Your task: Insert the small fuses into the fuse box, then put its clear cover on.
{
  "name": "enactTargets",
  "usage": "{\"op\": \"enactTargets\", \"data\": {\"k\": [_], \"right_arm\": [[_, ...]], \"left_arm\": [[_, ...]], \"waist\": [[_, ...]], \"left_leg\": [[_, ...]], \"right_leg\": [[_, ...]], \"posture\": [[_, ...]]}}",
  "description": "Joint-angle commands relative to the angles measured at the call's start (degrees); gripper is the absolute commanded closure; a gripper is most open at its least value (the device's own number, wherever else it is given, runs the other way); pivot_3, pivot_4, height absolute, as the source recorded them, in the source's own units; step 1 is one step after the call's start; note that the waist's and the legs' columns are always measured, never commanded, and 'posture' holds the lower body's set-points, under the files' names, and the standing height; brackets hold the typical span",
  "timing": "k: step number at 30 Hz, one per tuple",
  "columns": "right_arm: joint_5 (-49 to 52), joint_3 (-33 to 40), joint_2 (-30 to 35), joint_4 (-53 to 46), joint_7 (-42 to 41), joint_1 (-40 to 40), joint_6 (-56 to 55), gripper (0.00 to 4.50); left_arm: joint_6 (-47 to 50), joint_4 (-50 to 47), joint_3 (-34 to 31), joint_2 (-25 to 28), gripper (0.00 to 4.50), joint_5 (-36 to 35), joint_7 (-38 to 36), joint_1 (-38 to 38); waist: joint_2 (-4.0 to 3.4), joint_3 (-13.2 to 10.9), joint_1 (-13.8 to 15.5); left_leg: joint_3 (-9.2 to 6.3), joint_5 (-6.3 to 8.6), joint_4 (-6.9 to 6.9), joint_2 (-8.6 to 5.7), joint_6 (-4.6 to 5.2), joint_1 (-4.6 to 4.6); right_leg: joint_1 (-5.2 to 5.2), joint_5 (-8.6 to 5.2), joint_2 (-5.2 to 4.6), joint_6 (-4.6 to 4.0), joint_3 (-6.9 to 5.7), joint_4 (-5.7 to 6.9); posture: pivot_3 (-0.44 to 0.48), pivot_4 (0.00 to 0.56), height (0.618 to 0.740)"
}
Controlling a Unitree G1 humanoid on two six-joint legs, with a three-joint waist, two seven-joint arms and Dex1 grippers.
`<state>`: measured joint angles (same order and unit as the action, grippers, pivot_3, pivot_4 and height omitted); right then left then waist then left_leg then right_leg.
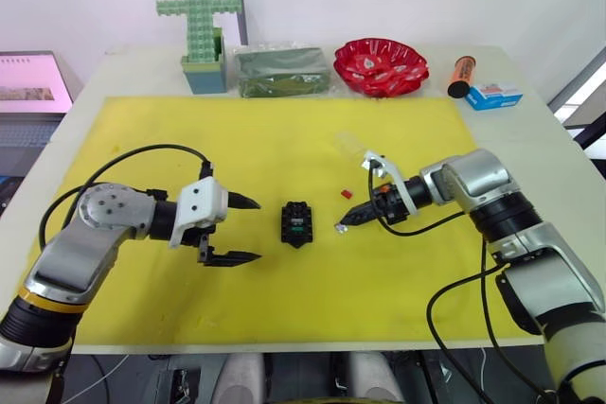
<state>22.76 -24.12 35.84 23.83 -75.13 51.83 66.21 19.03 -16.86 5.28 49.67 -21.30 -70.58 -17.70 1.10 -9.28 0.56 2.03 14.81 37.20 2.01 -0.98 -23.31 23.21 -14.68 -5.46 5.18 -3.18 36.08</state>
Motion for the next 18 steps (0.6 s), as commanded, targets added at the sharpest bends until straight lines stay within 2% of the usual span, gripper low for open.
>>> {"op": "enactTargets", "data": {"k": [1, 18], "right_arm": [[-0.23, 0.18, -0.09, -0.56, -0.54, 0.94, -0.25, 4.48], [0.58, 0.79, 3.41, -6.91, -1.35, -1.12, 0.52, 4.48]], "left_arm": [[-1.12, -0.93, -1.31, 0.56, 0.0, 0.23, 0.27, -0.17], [-1.37, -0.19, -0.88, 0.22, 0.0, 0.63, 0.1, -1.19]], "waist": [[0.0, 0.0, -0.01], [-0.01, -0.01, 0.07]], "left_leg": [[0.0, 0.0, 0.0, 0.0, 0.0, 0.0], [0.0, 0.0, 0.0, 0.0, 0.0, 0.0]], "right_leg": [[0.0, 0.0, 0.0, 0.0, 0.0, 0.0], [0.0, 0.0, 0.0, 0.0, 0.0, 0.0]], "posture": [[0.0, 0.15, 0.74], [0.0, 0.15, 0.74]]}}
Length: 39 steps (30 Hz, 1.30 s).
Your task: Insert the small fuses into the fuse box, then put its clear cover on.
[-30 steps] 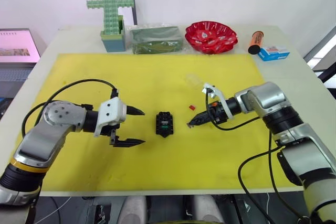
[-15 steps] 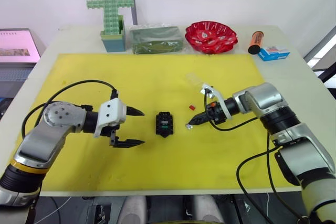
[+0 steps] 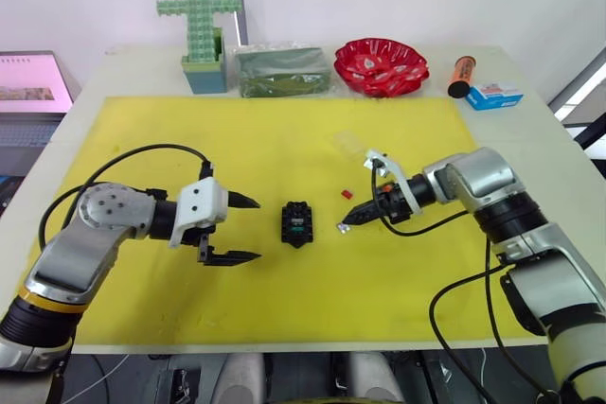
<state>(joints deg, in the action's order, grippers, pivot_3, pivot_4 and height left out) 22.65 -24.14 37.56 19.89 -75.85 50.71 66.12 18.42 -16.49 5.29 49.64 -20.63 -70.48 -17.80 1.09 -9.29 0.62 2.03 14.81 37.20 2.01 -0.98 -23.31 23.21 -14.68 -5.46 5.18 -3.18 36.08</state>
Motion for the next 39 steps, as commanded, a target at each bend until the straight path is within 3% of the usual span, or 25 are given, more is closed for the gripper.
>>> {"op": "enactTargets", "data": {"k": [1, 8, 15, 22, 33, 39], "right_arm": [[0.85, 1.14, 1.89, -3.49, -0.55, -0.13, 0.64, 4.48], [3.75, 11.43, -1.02, -11.1, 6.18, -1.2, -3.13, 4.48], [6.53, 19.29, -8.67, -23.68, 14.09, -7.63, -13.51, 4.48], [5.44, 20.62, -15.84, -27.11, 19.94, -14.1, -27.64, 4.48], [-0.97, 15.68, -15.45, -22.94, 15.86, -21.49, -46.75, 4.48], [-2.41, 14.47, -15.09, -20.43, 13.64, -22.65, -51.38, 4.48]], "left_arm": [[-0.78, -0.51, -0.86, 0.23, 0.0, -0.02, 0.01, -1.17], [-0.3, -0.08, -1.45, 0.29, 0.0, -0.23, 0.46, -1.35], [0.18, 1.94, -2.0, 0.32, 0.0, -0.48, 0.9, -2.69], [0.74, 3.34, -1.85, 0.24, 0.0, -0.58, 0.81, -3.8], [1.03, 4.31, 0.11, -1.46, 0.0, 0.17, 0.85, -5.44], [0.82, 4.11, 0.4, -1.73, 0.0, 0.41, 0.89, -5.29]], "waist": [[0.0, 0.0, 0.02], [0.0, 0.0, -0.08], [0.0, 0.0, 0.05], [0.04, 0.02, -0.03], [0.02, 0.01, -0.05], [0.02, 0.01, -0.04]], "left_leg": [[0.0, 0.0, 0.0, 0.0, 0.0, 0.0], [0.0, 0.0, -0.02, 0.0, 0.0, 0.0], [-0.01, 0.0, -0.02, 0.01, 0.0, 0.0], [-0.02, 0.0, -0.02, 0.01, -0.01, 0.0], [0.0, 0.0, 0.01, 0.01, -0.01, 0.01], [-0.01, 0.0, -0.01, 0.01, -0.01, 0.02]], "right_leg": [[0.0, 0.0, 0.0, 0.0, 0.0, 0.0], [0.01, 0.0, 0.0, 0.0, 0.0, 0.0], [0.01, 0.0, 0.01, 0.01, -0.01, 0.01], [-0.03, 0.0, 0.02, 0.02, 0.0, 0.0], [-0.03, 0.0, 0.02, 0.01, 0.01, 0.01], [-0.03, 0.0, 0.03, 0.01, 0.01, 0.01]], "posture": [[0.0, 0.15, 0.74], [0.0, 0.15, 0.74], [0.0, 0.15, 0.74], [0.0, 0.15, 0.74], [0.0, 0.15, 0.74], [0.0, 0.15, 0.74]]}}
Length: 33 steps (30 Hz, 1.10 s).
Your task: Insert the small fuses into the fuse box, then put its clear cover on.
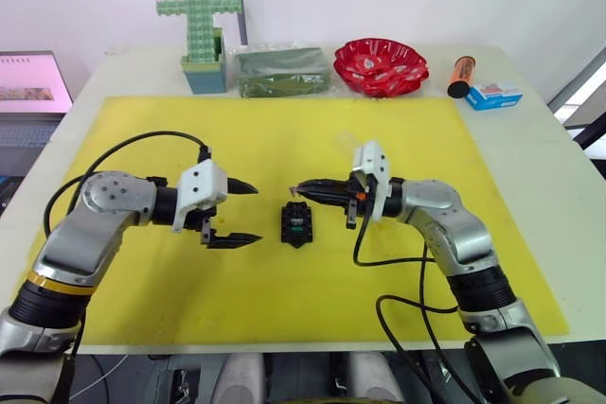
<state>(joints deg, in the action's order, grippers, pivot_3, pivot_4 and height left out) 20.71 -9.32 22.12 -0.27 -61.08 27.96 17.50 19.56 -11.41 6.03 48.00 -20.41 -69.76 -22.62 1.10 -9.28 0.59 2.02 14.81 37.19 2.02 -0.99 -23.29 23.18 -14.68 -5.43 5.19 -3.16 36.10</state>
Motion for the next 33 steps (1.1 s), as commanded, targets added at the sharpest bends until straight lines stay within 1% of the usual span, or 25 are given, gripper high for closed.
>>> {"op": "enactTargets", "data": {"k": [1, 5, 16, 25, 33], "right_arm": [[-0.84, -0.6, 0.39, 0.04, -1.33, 0.06, -3.39, 4.48], [-2.62, -1.91, 0.42, 1.59, -1.84, -0.05, -6.03, 4.48], [-4.71, -2.7, 0.18, 5.71, -2.74, 1.34, -10.36, 4.48], [-5.33, -3.04, 0.23, 8.29, -3.22, 2.36, -12.26, 4.48], [-5.57, -3.28, -0.04, 8.31, -4.0, 2.19, -12.56, 4.48]], "left_arm": [[-0.38, -0.94, -0.33, -0.11, 0.0, 0.22, 0.18, -0.42], [-0.48, -1.19, -0.24, -0.16, 0.0, 0.38, 0.2, -0.14], [-0.63, -1.18, -0.45, -0.39, 0.0, 0.62, 0.28, 0.09], [-0.53, -1.68, -0.68, -0.58, 0.0, 0.66, 0.43, 0.63], [-0.51, -1.99, -0.93, -0.5, 0.0, 0.6, 0.63, 1.05]], "waist": [[0.0, 0.0, 0.0], [0.0, 0.0, 0.02], [0.0, 0.0, 0.01], [0.0, 0.0, 0.03], [0.0, 0.0, 0.01]], "left_leg": [[0.0, 0.0, 0.0, 0.0, 0.0, 0.0], [0.0, 0.0, 0.0, 0.0, 0.0, 0.0], [0.0, 0.0, 0.01, 0.0, 0.0, 0.01], [0.0, 0.0, 0.01, 0.0, 0.0, 0.01], [0.0, 0.0, 0.01, 0.0, -0.01, 0.01]], "right_leg": [[0.0, 0.0, 0.0, 0.0, 0.0, 0.0], [0.0, 0.0, 0.0, 0.0, 0.0, 0.0], [-0.01, 0.0, 0.0, 0.0, 0.0, 0.0], [-0.01, 0.0, 0.0, 0.0, 0.0, 0.01], [-0.02, 0.0, 0.0, 0.0, 0.0, 0.01]], "posture": [[0.0, 0.15, 0.74], [0.0, 0.15, 0.74], [0.0, 0.15, 0.74], [0.0, 0.15, 0.74], [0.0, 0.15, 0.74]]}}
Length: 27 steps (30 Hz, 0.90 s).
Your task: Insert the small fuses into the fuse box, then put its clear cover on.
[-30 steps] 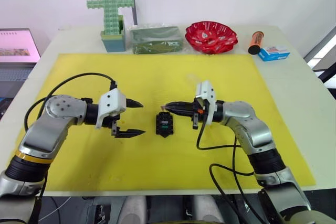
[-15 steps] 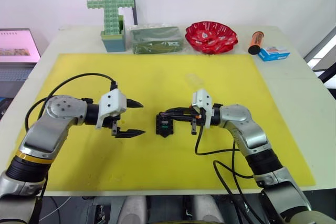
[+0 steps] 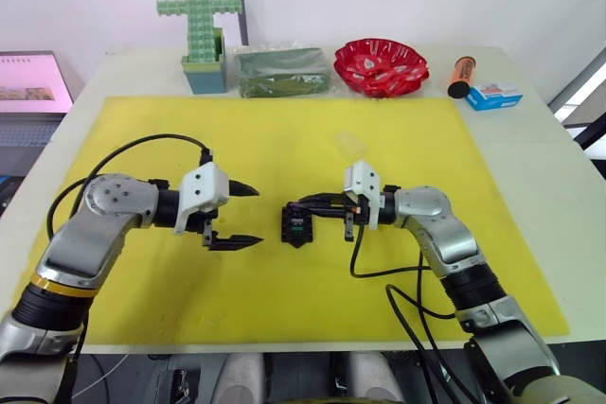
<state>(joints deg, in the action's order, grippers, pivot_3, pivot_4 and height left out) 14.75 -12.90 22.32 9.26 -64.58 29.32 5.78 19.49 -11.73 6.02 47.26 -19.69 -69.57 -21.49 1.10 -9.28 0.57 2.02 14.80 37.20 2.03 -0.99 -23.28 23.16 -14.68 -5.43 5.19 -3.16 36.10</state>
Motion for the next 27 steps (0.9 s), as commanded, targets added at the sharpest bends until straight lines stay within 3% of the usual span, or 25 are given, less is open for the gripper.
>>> {"op": "enactTargets", "data": {"k": [1, 27], "right_arm": [[0.39, 0.29, -0.24, -1.2, -0.55, 0.83, -0.86, 4.48], [-6.43, -2.97, 1.68, 5.58, -2.96, 1.52, -9.26, 4.48]], "left_arm": [[-0.44, -1.71, -0.92, 0.23, 0.0, -0.1, 0.46, -0.04], [-0.62, -1.81, -0.46, 0.14, 0.0, 0.09, 0.86, -0.06]], "waist": [[0.0, 0.0, 0.04], [0.0, 0.01, 0.02]], "left_leg": [[0.0, 0.0, 0.0, 0.0, 0.0, 0.0], [0.0, 0.0, 0.0, 0.0, 0.0, 0.1]], "right_leg": [[0.0, 0.0, 0.0, 0.0, 0.0, 0.0], [-0.1, 0.0, 0.0, 0.0, 0.0, 0.0]], "posture": [[0.0, 0.15, 0.74], [0.0, 0.15, 0.74]]}}
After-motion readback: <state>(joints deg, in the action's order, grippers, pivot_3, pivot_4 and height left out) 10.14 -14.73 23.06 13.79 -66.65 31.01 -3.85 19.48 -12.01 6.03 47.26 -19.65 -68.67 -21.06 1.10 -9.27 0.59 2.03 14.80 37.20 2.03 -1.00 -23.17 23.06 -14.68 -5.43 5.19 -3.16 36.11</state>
